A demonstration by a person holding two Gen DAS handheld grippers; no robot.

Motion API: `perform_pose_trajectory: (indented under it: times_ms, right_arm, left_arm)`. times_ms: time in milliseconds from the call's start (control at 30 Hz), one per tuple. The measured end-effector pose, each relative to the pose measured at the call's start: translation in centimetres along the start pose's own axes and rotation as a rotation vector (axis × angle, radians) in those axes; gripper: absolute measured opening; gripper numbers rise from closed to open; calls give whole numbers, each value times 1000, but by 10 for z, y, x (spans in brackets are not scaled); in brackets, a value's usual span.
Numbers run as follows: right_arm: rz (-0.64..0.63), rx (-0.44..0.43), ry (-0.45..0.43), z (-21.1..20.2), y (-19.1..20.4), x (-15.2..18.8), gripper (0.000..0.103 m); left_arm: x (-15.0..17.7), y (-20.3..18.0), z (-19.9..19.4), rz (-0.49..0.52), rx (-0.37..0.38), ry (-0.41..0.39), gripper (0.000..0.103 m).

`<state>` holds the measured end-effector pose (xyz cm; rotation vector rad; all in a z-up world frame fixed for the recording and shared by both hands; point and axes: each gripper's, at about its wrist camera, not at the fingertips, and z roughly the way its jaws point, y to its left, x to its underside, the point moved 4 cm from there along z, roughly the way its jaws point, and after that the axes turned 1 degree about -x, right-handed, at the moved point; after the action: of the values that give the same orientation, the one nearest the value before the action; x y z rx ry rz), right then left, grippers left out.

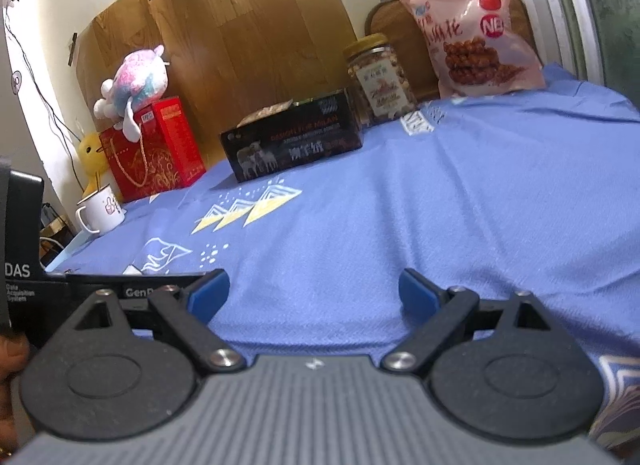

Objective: Organize snacks

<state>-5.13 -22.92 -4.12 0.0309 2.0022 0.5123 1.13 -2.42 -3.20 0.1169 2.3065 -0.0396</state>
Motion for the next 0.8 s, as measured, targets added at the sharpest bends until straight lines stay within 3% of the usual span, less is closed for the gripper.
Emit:
perform_pose_trajectory:
  times_ms: [133, 267, 433, 800]
  right_arm:
    - [-29, 18, -56, -8, 4, -3, 94]
    - [-56, 28, -98, -13, 6, -5, 94]
    - [-60, 28, -103, -12, 6, -6, 94]
    - [-49, 38, -118, -16, 7, -4, 94]
  left_arm:
    - [-2, 4, -6, -30, -11, 3, 103]
    - [-6, 5, -18, -12, -76, -52, 103]
    - [-13, 3, -32, 18, -124, -117, 103]
    - [-16, 1, -37, 54, -198, -148, 103]
